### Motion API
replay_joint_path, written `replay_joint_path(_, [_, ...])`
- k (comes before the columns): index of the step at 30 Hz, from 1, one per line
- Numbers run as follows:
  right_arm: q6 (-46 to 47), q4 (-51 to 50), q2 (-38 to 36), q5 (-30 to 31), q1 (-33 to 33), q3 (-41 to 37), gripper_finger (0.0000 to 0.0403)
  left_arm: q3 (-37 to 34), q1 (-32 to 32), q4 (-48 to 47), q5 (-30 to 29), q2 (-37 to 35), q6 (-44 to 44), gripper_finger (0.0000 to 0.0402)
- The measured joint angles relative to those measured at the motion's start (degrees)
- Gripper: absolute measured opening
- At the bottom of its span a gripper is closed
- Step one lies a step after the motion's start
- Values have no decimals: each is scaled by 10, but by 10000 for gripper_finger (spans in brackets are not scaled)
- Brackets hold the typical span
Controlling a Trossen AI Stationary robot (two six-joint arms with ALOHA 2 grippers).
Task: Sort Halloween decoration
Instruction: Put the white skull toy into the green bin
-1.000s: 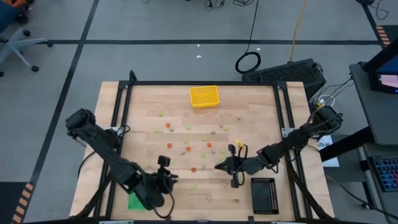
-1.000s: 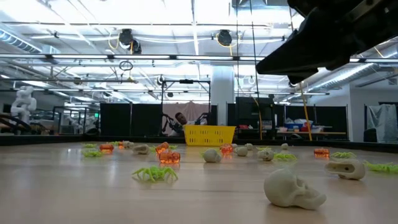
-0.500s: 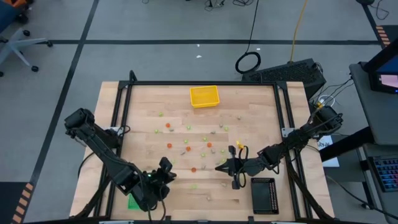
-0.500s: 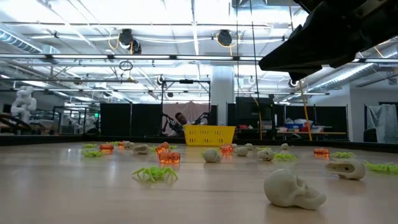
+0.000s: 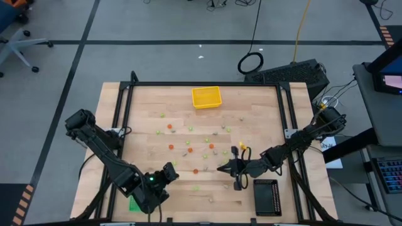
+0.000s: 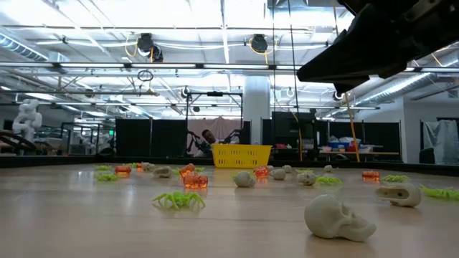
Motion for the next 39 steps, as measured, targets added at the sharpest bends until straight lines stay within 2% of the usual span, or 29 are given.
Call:
replay_joint_path(10, [-1,1,0,12,0,0,2,0,0,0,0,0,-3,54])
replay_joint_path(13, [-1,2,0,12,0,0,2,0,0,0,0,0,-30,54])
replay_joint_path(30, [0,2,0,10,0,0,2,0,0,1,0,0,-435,54])
replay_joint_path(39, [0,5,0,10,0,0,2,0,0,1,12,0,-561,54])
